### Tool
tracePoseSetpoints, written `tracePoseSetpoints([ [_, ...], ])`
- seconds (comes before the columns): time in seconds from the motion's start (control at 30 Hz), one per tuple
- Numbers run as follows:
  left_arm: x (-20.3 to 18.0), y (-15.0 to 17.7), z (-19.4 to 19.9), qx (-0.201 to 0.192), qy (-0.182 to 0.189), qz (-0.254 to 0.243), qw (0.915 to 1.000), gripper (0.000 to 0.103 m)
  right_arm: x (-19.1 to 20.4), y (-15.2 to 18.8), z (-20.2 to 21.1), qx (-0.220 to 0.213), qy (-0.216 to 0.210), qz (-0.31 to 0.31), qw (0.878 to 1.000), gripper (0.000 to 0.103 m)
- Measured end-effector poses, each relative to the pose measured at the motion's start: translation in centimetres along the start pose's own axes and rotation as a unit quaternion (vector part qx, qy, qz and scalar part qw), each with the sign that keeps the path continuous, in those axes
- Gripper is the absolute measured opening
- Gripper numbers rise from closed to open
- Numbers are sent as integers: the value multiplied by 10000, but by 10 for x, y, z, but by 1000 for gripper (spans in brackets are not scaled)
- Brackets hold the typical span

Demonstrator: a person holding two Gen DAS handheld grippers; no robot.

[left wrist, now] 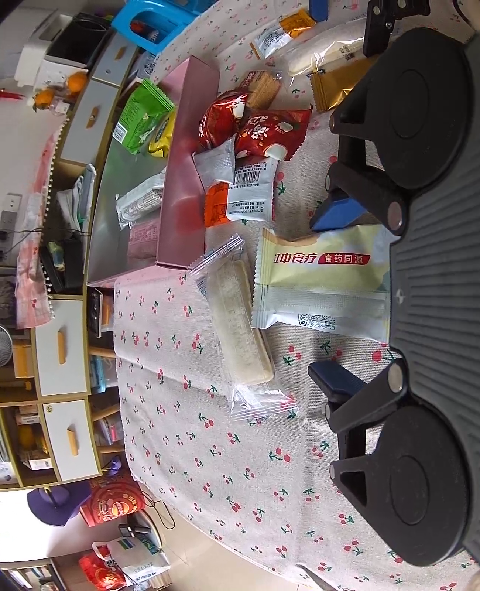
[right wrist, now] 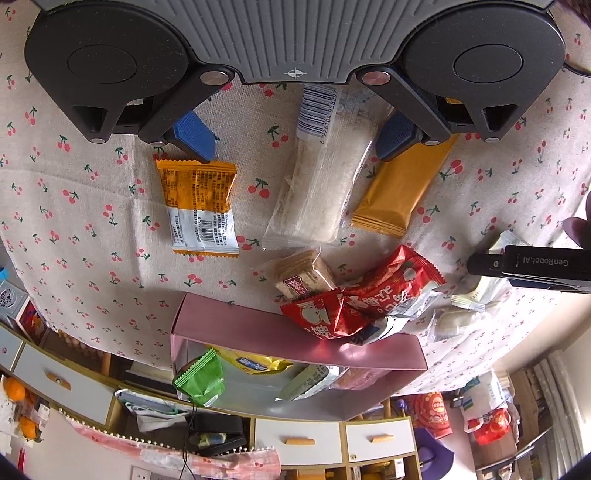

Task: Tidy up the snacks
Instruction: 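Close left tool on cream square snack while right tool grasps clear bread bag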

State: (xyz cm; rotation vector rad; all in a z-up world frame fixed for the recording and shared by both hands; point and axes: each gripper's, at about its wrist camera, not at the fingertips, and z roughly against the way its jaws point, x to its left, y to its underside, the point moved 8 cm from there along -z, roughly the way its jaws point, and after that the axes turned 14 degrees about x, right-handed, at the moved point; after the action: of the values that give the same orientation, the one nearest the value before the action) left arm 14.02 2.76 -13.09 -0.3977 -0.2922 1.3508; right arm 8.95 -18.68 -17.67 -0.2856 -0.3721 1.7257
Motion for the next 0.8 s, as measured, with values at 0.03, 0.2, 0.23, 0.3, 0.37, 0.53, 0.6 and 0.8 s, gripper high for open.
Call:
tracePoseSetpoints([
  [0.03,0,-1,0,27,-2,-19,10000,70,0,-1,0,13,8,5,10000,95],
  [0.2,-3,-1,3,83,37,-141,9999,54,4,-1,2,-11,-9,138,9999,87],
  [0.23,-4,0,4,82,27,-169,9998,54,5,-1,3,-18,-21,167,9999,83],
  [0.3,-5,0,3,97,7,-205,9997,54,8,-2,5,-27,-43,230,9997,76],
  [0.37,-5,0,3,108,21,-198,9997,52,13,-2,7,-32,-72,329,9994,63],
  [0.53,-3,0,5,165,93,-113,9998,49,22,-1,10,-38,-119,502,9987,45],
  [0.6,-3,0,5,184,113,-91,9997,48,22,-2,10,-22,-141,472,9988,43],
  [0.8,-2,-1,6,262,215,-20,9994,46,14,-5,12,98,-353,67,9993,40],
])
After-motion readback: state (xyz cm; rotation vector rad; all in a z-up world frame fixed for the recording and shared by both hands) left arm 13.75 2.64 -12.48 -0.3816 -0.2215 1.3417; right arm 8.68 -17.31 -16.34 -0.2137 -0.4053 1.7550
